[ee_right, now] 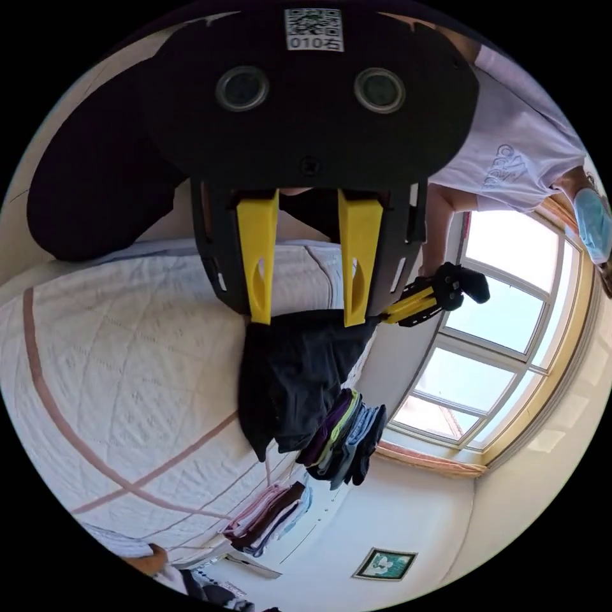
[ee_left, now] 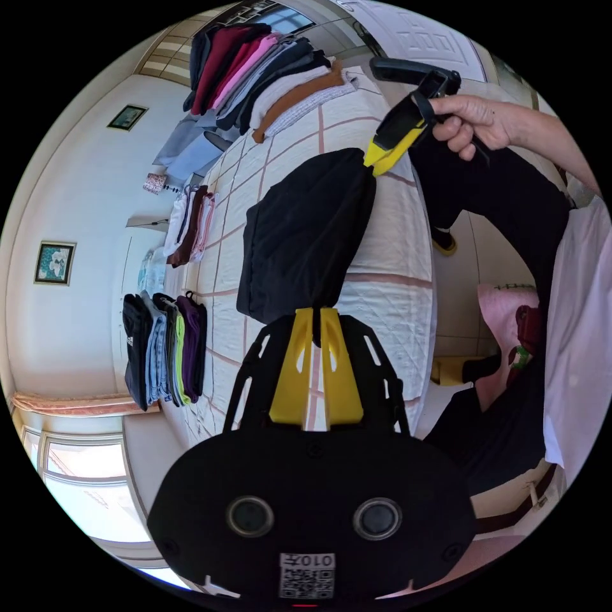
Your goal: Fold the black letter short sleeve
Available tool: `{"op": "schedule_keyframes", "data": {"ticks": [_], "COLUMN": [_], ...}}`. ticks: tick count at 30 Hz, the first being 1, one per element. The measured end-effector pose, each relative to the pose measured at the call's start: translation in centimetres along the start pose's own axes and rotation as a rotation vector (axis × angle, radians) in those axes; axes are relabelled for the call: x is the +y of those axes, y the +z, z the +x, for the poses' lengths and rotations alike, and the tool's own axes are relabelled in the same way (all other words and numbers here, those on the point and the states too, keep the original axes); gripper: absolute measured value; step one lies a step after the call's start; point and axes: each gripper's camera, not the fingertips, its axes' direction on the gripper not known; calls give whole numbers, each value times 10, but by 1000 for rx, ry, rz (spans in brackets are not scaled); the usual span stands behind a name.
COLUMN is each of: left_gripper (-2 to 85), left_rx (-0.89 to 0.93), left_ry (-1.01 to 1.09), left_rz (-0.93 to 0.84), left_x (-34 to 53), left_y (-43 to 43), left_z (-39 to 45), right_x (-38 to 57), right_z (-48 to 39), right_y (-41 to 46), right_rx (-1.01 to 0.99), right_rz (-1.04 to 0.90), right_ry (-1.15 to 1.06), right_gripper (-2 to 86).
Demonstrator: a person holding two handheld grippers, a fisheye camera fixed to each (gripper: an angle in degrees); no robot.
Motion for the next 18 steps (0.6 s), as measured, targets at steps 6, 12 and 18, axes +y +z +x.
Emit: {"op": "schedule_keyframes", "data": {"ticks": [6, 12, 18], "left_gripper": [-1, -1, 1], "left_rx": [64, 161, 173], "left_ry": [-136, -363, -406], "left_rz": [24, 106, 144], "left_x": [28, 67, 87], "left_y": [-32, -63, -92], "left_z": [-20, -74, -108], "right_x": [4, -2, -21], "right_z": [39, 41, 66], "right_y": [-4, -18, -18], "right_rx": [-253, -252, -473], "right_rz": [10, -67, 16], "right_ry": [128, 141, 225], "right_gripper": [164, 168, 163]}}
